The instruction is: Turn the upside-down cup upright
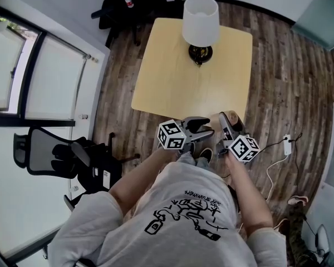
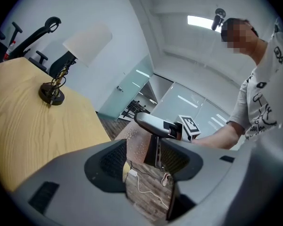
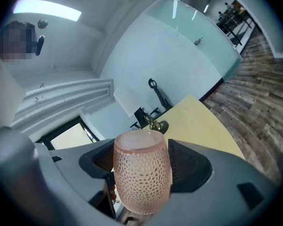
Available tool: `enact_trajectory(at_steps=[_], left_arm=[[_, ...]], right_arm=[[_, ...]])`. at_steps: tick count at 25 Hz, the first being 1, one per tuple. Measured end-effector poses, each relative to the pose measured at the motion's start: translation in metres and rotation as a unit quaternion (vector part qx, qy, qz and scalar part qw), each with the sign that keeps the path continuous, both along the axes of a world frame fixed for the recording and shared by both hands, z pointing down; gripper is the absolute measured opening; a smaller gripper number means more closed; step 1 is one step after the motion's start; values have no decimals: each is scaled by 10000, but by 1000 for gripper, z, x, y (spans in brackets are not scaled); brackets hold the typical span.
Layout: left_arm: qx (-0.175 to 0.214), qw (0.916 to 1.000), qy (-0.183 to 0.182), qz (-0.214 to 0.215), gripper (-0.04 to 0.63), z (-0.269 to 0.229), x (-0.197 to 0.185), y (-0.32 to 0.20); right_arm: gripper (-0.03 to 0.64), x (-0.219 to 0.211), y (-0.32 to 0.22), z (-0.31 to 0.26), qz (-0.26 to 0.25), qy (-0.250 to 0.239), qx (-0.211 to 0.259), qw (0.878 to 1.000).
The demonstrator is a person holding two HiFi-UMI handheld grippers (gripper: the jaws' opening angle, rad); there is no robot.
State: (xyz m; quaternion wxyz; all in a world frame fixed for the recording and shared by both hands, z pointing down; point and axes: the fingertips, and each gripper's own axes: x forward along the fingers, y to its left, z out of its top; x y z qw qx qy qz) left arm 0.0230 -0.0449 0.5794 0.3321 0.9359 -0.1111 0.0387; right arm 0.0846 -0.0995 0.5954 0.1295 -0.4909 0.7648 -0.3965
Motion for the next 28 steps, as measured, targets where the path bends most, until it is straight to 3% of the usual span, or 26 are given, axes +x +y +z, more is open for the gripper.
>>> enact_trajectory(at_steps=[6,10,16,24,28], left_arm=[[126,9997,-194,35,274,7,1,-8],[96,9997,-226,21,287,13,0,-9],[-6,9994,-326,-82,305,24,-9,-13],[-98,9992,-332,-179,308,36,-9,-20],[-117,9990,-318,-289,309,40,-9,-23]], right_arm=[[322,-19,-9,7,-875,1241,518,9870],[322,-25,-13,23,-1073,1729,633,9770],[322,-42,-11,43,-1501,2540,990,9504],[323,-45,-14,65,-1577,3108,1216,9294],[324,-45,-15,73,-1577,3226,1240,9250]])
